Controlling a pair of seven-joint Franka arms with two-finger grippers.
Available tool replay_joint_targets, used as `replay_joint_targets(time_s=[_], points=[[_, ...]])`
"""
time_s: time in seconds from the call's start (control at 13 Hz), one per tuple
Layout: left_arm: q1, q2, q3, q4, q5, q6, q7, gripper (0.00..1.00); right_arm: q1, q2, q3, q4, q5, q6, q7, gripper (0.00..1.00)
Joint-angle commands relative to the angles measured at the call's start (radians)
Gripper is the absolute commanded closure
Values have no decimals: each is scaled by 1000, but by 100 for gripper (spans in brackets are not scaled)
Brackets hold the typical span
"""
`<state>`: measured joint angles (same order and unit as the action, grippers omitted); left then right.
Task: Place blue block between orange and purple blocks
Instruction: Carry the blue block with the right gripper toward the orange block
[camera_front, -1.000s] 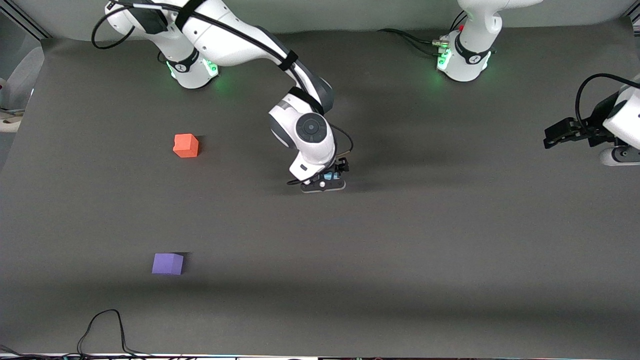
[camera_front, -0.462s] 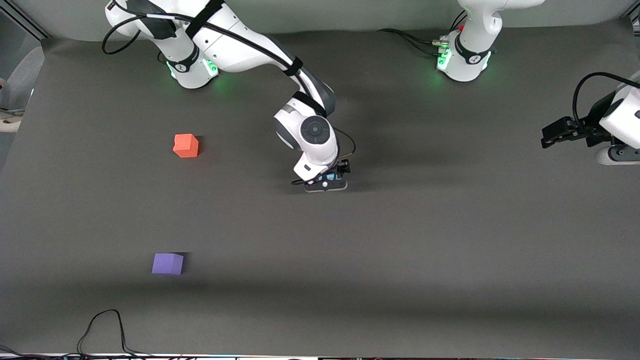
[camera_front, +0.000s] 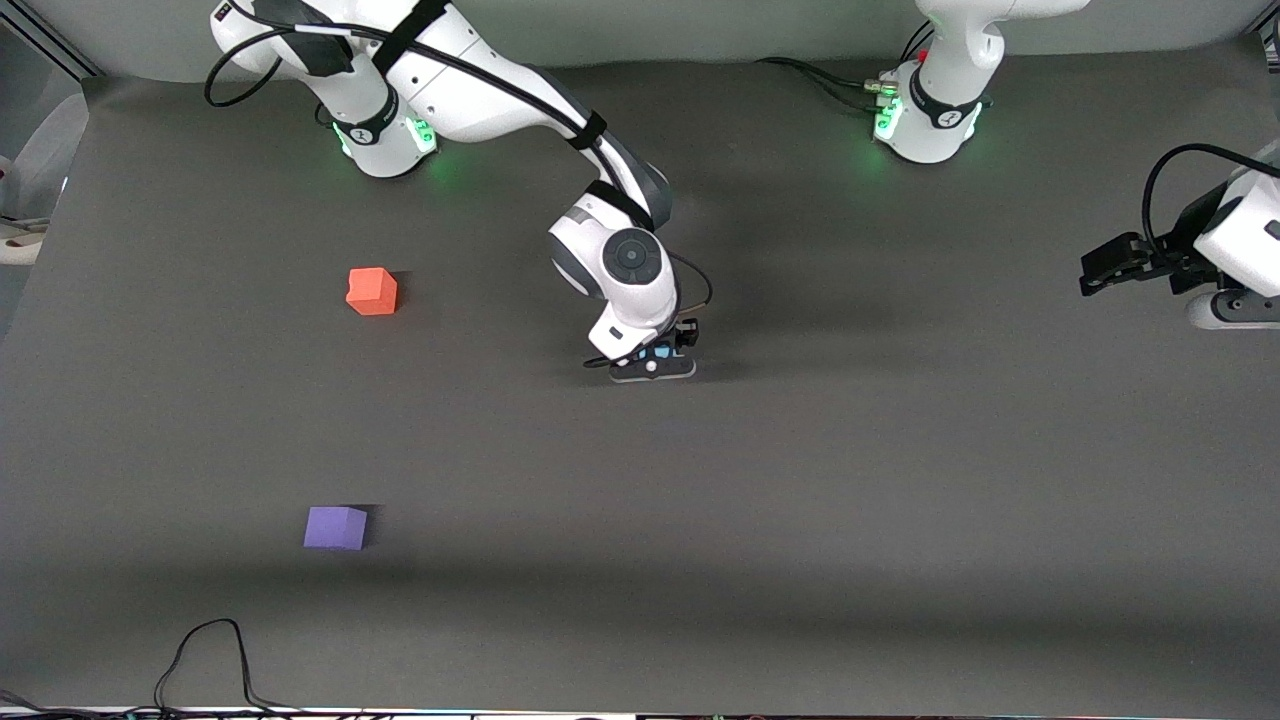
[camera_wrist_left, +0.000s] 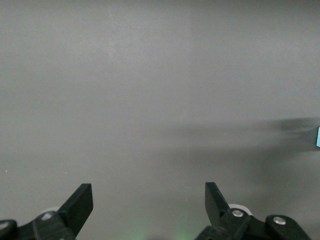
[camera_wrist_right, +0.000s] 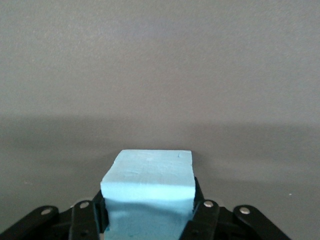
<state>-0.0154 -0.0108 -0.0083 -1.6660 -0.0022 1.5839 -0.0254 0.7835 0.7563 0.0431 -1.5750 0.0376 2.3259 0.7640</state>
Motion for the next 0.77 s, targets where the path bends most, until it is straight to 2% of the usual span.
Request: replay_joint_targets(time_s=[0.0,0.15,0.38,0.54,0.69], points=[[-14,-9,11,6,8,-12,16,0,5,-113,-64,-13,-21,-135,-8,71],[-12,-11,11,5,8,-12,16,0,2,-217,-145,-31,-16,-242,-83,71],[-18,-9,11,3,8,-10,15,0,-41,-356,-273,-92,36,-309,-265,71],[-35,-6,16,2,8,-7,15,0,-82,-426,-340,-134,56,-348,-366,71],[-41,-5,21,2,10,-7,15,0,-93,-472,-447,-186,59,-352,-504,71]])
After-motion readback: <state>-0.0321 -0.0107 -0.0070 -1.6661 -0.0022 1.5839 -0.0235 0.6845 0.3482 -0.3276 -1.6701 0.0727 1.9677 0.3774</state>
